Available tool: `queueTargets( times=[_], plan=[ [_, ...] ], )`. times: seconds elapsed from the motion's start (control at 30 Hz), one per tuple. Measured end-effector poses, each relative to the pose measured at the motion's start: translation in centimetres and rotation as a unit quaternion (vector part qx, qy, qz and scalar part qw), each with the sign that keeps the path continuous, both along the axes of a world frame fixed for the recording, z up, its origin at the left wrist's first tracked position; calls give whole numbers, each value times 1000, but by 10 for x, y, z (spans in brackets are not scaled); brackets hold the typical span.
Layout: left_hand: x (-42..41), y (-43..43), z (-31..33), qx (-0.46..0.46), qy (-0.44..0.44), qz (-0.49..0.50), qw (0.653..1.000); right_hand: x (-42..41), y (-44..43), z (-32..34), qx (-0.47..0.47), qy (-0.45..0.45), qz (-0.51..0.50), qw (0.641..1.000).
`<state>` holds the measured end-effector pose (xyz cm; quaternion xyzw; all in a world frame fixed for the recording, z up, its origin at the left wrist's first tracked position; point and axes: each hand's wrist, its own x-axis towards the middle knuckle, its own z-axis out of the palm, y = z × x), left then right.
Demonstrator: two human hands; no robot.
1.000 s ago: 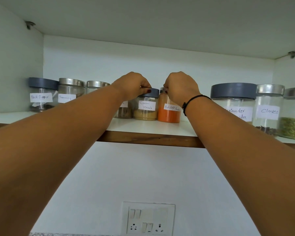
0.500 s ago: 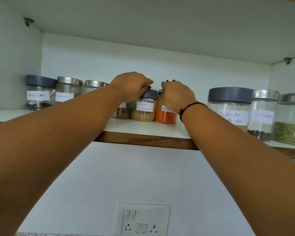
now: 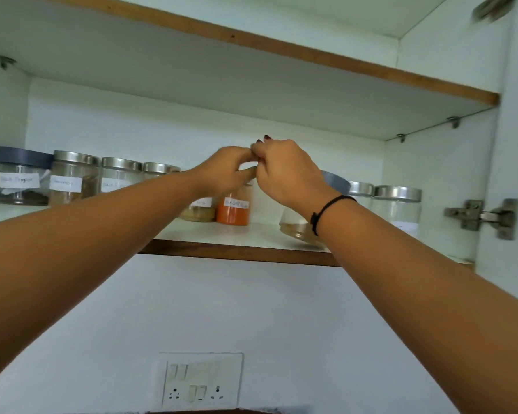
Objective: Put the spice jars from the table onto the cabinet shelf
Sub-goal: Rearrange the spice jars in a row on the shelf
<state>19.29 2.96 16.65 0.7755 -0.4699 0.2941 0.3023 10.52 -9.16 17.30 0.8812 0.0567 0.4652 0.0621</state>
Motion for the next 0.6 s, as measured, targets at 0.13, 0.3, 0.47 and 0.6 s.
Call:
queueTargets(
  times=[0.13,0.3,0.47,0.6],
  plan=[
    [-39,-22,2,-73,68,-70,993,-23,-8,0,47,-19,141,989],
    [-71,-33,1,-55,76,-115,989,-62,-35,19,76,-96,152,981],
    [-99,-59,-9,5,22,-32,999,-72,-80,19,114,-64,39,991],
    [-106,-78,-14,41,-58,75,995,-74,-97,3,141,-45,4,989]
  ],
)
